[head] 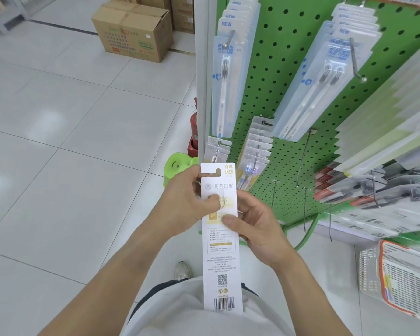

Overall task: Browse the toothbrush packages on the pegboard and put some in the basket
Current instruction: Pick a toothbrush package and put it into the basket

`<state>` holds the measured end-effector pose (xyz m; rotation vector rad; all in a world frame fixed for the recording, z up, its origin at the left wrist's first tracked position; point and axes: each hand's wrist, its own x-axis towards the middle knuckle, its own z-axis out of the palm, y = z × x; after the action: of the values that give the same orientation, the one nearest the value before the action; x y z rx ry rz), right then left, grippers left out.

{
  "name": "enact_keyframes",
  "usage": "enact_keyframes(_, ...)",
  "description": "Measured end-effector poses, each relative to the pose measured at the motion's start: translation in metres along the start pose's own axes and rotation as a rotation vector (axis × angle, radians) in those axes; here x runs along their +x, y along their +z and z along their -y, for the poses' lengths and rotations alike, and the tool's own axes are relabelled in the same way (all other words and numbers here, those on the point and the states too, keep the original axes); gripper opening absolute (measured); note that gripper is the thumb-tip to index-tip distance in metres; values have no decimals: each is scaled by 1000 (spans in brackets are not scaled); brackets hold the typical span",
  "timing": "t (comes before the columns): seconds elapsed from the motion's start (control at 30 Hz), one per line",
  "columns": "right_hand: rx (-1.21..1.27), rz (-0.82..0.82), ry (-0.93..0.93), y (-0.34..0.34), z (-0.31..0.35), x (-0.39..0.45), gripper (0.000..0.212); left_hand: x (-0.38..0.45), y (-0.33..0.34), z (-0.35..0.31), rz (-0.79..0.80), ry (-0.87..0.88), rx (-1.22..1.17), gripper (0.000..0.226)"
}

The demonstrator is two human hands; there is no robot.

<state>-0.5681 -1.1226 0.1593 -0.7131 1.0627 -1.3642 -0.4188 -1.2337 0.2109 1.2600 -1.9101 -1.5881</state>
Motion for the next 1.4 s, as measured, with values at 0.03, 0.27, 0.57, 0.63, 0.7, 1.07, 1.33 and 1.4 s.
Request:
enact_keyframes(0.03, -14, 7, 0, 0, -1, 0, 50, -1, 0, 1, 0, 1, 2, 37)
enact_keyframes(0.27, -127, 44, 53, -1, -1, -11, 70, -13, 6, 13, 72, -22, -151, 42)
enact_keyframes(0.57, -260, 38, 98, 12, -8, -30, 68, -30, 1, 34, 115, -53, -196, 48)
enact_keyframes(0.63, -285, 60, 117, 18, -12, -32, 82, -30, -2, 35, 28, -53, -232, 46)
enact_keyframes(0.7, -303, 59, 130, 24, -17, -35, 88, -31, -4, 35, -51, -57, -277, 42)
enact_keyframes(1.07, -347, 18, 202, 34, -32, -47, 75, -43, -13, 54, -76, -138, -251, 52)
enact_keyframes(1.33, -415, -28, 108, -3, -40, -95, 66, -59, 32, 42, -59, -206, -174, 33)
enact_keyframes(1.4, -440, -55, 82, -19, -41, -116, 66, -63, 54, 33, -63, -210, -168, 35)
